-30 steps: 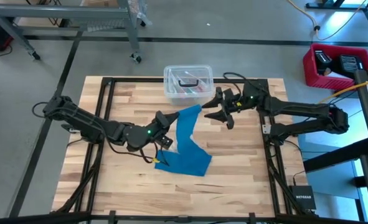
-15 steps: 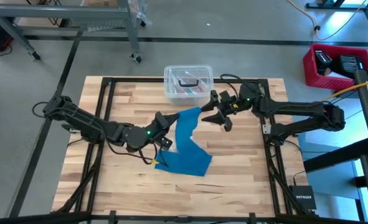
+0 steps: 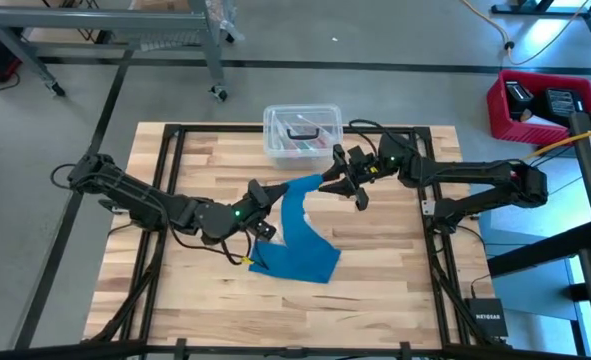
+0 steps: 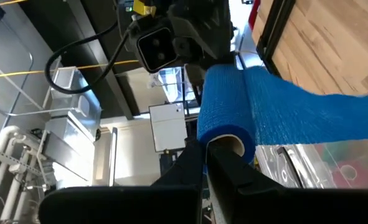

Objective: Roll bandage
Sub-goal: Roll the blue bandage

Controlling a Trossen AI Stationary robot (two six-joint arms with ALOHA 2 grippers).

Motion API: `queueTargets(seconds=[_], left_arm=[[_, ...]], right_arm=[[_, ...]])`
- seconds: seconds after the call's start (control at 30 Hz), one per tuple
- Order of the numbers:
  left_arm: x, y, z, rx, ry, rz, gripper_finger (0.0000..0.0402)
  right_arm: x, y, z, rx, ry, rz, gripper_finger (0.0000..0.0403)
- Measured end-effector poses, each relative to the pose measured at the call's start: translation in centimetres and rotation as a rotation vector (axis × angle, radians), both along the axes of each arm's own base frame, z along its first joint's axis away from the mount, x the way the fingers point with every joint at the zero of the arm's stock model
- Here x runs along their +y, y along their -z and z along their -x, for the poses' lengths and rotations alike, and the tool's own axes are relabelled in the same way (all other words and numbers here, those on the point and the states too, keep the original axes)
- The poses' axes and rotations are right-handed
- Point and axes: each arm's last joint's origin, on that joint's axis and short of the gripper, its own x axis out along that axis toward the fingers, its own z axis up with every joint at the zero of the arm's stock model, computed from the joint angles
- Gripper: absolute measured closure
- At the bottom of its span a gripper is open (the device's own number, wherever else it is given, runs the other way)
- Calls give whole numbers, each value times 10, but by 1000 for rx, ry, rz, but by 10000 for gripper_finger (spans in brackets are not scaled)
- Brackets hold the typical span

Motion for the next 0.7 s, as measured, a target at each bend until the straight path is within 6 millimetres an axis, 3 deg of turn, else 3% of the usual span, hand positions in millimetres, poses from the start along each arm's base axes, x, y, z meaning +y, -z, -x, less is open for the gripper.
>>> queueTargets(seconds=[0.17,0.43,0.7], left_arm=[[0,0,0,-9,-5,13,394],[-6,-5,6,-124,-49,107,343],[0,-28,35,-451,-57,487,288]], right_arm=[[1,-1,1,-23,-17,46,387],[-3,-8,14,-9,22,78,393],[-7,-19,36,-1,102,154,392]])
